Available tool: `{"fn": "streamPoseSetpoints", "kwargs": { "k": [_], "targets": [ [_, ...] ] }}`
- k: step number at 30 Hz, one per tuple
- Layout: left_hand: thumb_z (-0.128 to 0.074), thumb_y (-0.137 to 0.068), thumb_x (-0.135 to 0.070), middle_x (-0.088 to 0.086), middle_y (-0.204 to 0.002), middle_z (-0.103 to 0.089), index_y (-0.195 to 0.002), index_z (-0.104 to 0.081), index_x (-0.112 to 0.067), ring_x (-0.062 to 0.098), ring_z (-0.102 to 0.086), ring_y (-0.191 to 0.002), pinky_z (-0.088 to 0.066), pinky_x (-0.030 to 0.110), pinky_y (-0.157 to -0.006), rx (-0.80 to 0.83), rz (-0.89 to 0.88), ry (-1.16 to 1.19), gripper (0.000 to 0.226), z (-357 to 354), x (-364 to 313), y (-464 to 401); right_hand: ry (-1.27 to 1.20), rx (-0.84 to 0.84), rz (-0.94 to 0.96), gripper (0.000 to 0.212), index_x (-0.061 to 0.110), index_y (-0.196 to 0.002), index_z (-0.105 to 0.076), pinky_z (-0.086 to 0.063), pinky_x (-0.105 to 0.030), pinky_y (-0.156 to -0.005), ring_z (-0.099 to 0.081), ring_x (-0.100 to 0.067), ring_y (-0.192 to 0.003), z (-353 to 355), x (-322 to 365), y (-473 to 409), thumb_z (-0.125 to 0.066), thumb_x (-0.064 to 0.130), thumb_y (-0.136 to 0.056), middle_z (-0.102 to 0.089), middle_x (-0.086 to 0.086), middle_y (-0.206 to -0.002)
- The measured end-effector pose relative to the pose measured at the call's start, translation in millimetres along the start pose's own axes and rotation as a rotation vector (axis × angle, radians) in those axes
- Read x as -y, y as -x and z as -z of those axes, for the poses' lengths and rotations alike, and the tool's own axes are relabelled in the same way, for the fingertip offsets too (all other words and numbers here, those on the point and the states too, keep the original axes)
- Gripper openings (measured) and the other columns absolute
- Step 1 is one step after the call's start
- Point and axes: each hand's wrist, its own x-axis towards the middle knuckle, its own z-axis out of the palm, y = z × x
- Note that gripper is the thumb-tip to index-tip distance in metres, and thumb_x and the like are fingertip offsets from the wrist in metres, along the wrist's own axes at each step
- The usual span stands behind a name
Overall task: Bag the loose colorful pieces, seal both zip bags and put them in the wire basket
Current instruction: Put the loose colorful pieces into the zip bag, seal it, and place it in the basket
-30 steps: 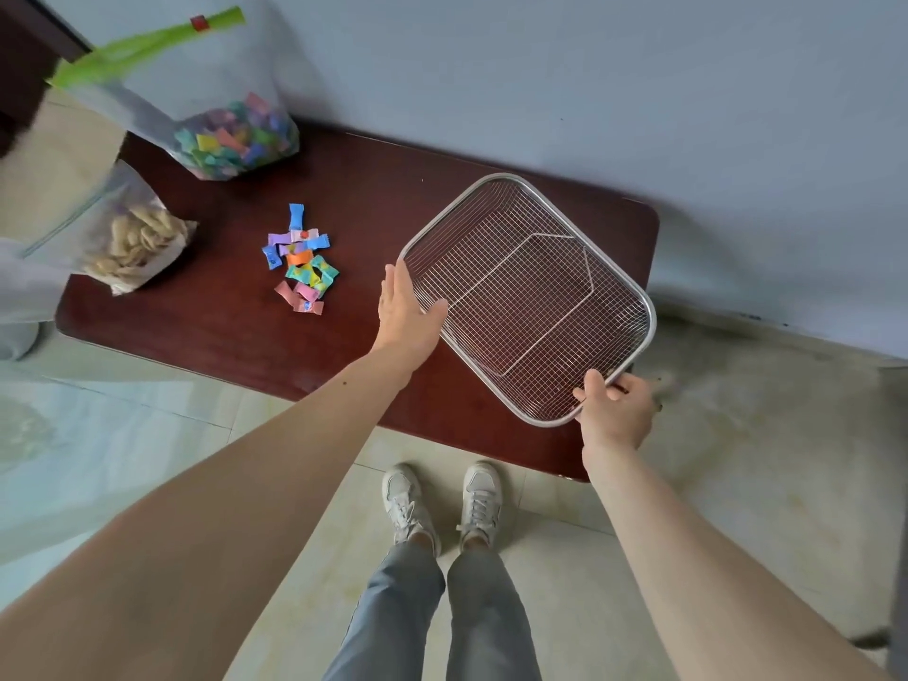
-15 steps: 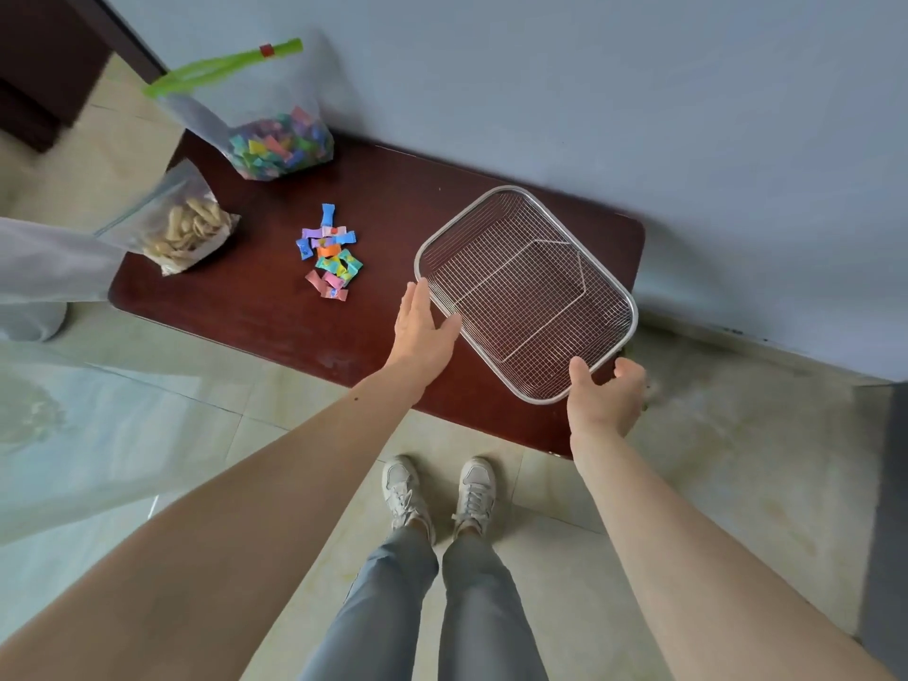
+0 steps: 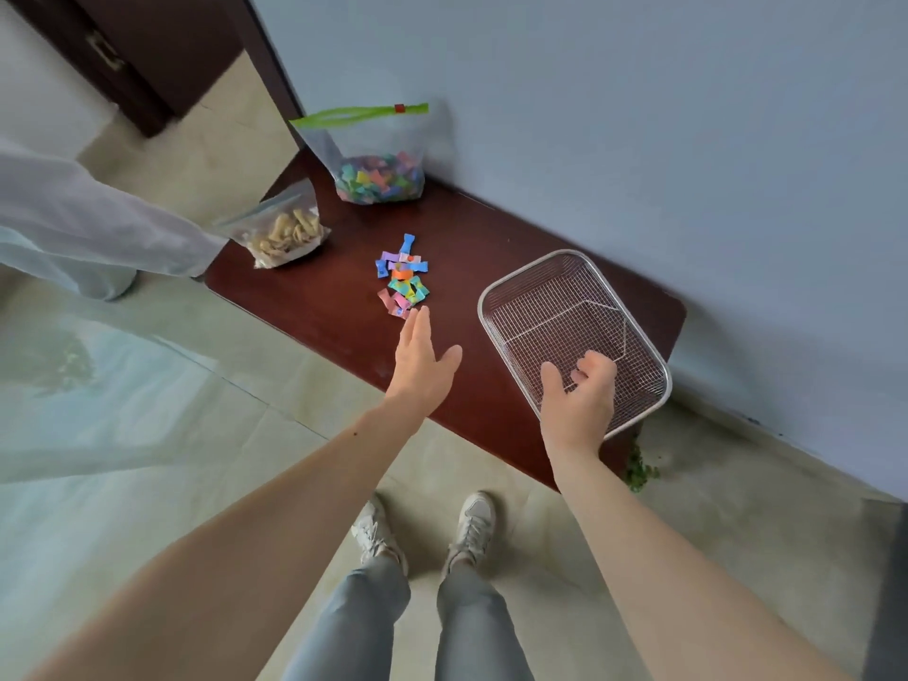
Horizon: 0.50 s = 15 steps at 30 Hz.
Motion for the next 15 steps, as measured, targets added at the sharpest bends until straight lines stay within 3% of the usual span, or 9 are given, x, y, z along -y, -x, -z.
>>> {"fn": "streamPoseSetpoints", "kwargs": {
  "k": [3, 7, 10, 15],
  "targets": [
    [-0.05, -0.098, -0.022, -0.004, -0.164, -0.008, -0.153, -0.012, -0.022, 0.017, -0.014, -0.15, -0.024, 0.037, -0.12, -0.024, 0.0, 0.036, 0.068, 23.2, 11.2, -4.0, -0.005, 0.05, 0.063, 0.047, 0.002, -0.127, -0.046, -0.047, -0.031, -0.091, -0.059, -0.025, -0.111, -20.8, 17.1, 10.6, -0.067, 0.02, -0.089, -0.057, -0.015, -0.124],
    [-0.05, -0.097, -0.021, -0.003, -0.164, -0.007, -0.154, -0.013, -0.02, 0.014, -0.011, -0.15, -0.021, 0.028, -0.117, -0.022, 0.0, 0.058, 0.068, 57.6, 36.2, -16.4, -0.033, 0.072, 0.093, 0.044, 0.002, -0.126, -0.046, -0.051, -0.039, -0.097, -0.06, -0.023, -0.108, -57.4, 36.6, 27.5, -0.066, 0.017, -0.09, -0.059, -0.016, -0.124],
    [-0.051, -0.096, -0.022, -0.004, -0.164, -0.008, -0.154, -0.014, -0.02, 0.015, -0.013, -0.15, -0.022, 0.038, -0.121, 0.002, -0.001, 0.038, 0.068, 82.6, 52.6, -26.2, -0.021, 0.046, 0.099, 0.042, 0.005, -0.123, -0.046, -0.051, -0.049, -0.094, -0.06, -0.022, -0.104, -83.6, 46.7, 39.4, -0.067, 0.018, -0.089, -0.062, -0.014, -0.119],
    [-0.051, -0.096, -0.021, -0.003, -0.164, -0.009, -0.153, -0.015, -0.02, 0.015, -0.013, -0.15, -0.021, 0.039, -0.121, 0.039, -0.032, -0.003, 0.067, 125.0, 69.8, -45.9, -0.049, 0.02, 0.06, 0.044, 0.005, -0.125, -0.047, -0.051, -0.05, -0.094, -0.063, -0.023, -0.106, -123.3, 64.4, 56.4, -0.068, 0.019, -0.088, -0.064, -0.014, -0.119]
  ]
}}
